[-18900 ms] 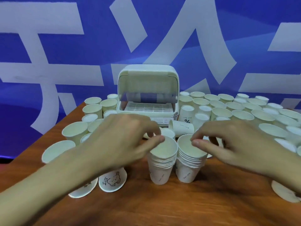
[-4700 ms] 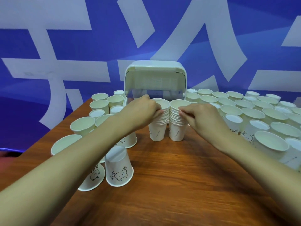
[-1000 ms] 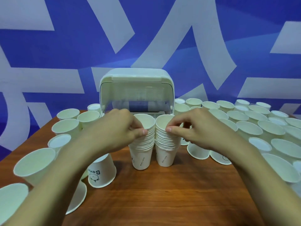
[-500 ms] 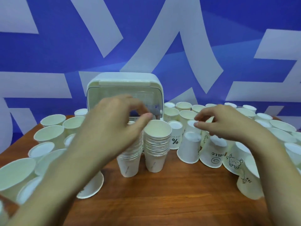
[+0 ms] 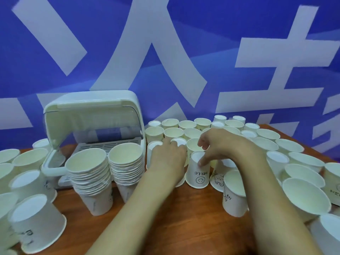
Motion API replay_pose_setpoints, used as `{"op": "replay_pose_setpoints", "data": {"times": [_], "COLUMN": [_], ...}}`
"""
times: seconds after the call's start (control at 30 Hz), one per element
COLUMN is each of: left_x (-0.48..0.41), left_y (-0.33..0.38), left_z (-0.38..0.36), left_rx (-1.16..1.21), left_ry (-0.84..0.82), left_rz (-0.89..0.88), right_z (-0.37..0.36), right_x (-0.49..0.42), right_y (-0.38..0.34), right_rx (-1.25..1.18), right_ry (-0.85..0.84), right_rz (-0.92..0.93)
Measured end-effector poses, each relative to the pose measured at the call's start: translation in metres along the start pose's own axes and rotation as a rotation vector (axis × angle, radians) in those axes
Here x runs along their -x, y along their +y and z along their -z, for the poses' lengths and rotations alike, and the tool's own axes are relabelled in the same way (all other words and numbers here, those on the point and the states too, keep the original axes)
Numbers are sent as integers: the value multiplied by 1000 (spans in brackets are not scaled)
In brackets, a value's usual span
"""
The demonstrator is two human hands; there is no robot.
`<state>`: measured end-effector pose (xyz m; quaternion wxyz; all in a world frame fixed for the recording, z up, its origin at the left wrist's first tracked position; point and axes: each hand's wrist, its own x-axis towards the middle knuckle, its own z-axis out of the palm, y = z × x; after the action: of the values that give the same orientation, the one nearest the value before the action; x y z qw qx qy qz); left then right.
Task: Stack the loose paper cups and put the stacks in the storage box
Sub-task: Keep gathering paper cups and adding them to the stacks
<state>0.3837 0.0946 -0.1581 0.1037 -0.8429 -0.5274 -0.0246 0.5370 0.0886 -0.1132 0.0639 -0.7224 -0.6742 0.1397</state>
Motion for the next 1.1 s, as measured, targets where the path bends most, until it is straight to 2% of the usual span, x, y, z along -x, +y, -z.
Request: {"op": "replay_pose_setpoints", "data": {"times": [0.07, 0.37, 0.57, 0.8, 0.97, 1.1], "left_x": [-2, 6, 26, 67, 88, 83], "left_y": [-2, 2, 4, 12, 13, 5], "left_z": [-6, -8, -4, 7, 9, 6], "left_rx": [8, -17, -22, 39, 39, 68], "left_ry": [-17, 92, 159, 206, 154, -10], "left_rz": [6, -8, 32, 31, 43, 34], "right_z": [-5, -8, -12, -10, -4, 1], "right_x": [-5, -3, 0, 2, 11, 19], "right_y": [-1, -6, -12, -17, -21, -19], "right_rx": [39, 130, 100, 47, 58, 20], "right_ry": [-4, 38, -24, 22, -51, -182], "right_rz": [-10, -36, -57, -11, 12, 62]}}
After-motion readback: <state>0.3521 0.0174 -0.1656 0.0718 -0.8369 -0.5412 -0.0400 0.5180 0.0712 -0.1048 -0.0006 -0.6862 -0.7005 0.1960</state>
